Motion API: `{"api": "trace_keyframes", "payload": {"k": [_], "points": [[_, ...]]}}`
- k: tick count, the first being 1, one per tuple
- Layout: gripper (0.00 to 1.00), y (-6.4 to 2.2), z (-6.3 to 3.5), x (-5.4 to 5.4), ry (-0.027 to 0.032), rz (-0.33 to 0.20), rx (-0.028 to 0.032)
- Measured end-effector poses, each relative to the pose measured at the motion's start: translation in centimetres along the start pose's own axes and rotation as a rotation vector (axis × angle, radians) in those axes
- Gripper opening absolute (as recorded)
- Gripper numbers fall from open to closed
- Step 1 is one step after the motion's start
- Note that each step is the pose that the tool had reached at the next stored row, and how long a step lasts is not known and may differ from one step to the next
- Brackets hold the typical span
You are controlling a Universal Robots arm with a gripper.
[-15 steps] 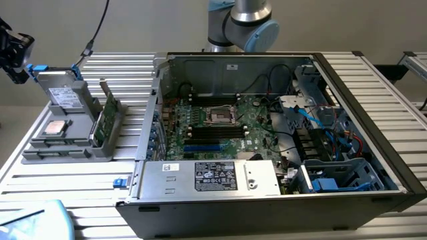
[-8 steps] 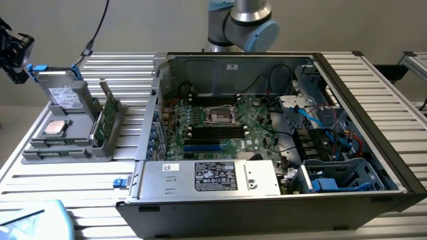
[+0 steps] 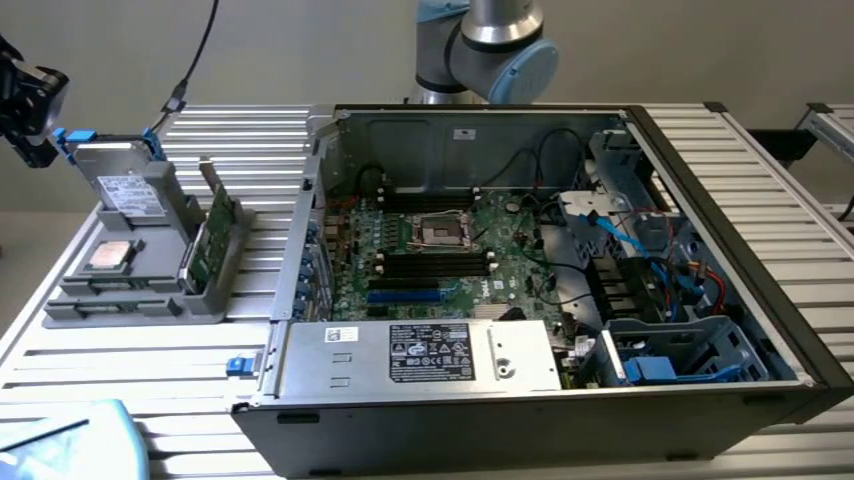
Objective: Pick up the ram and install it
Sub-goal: 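Pick up the ram and move it above insertion slot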
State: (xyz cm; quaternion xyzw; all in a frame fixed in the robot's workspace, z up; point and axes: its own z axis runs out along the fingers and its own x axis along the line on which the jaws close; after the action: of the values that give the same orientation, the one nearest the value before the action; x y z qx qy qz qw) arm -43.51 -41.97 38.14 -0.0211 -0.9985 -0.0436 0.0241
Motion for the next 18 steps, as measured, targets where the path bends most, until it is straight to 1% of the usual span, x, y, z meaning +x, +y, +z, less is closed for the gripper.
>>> {"api": "trace_keyframes", "payload": {"k": [2, 4, 18], "points": [[0.11, 0.00, 0.00, 0.00, 0.0001, -0.001, 0.0001], [0.11, 0.00, 0.00, 0.02, 0.0019, -0.021, 0.0011], [0.11, -0.02, 0.19, 0.01, 0.0237, -0.274, 0.0138]]}}
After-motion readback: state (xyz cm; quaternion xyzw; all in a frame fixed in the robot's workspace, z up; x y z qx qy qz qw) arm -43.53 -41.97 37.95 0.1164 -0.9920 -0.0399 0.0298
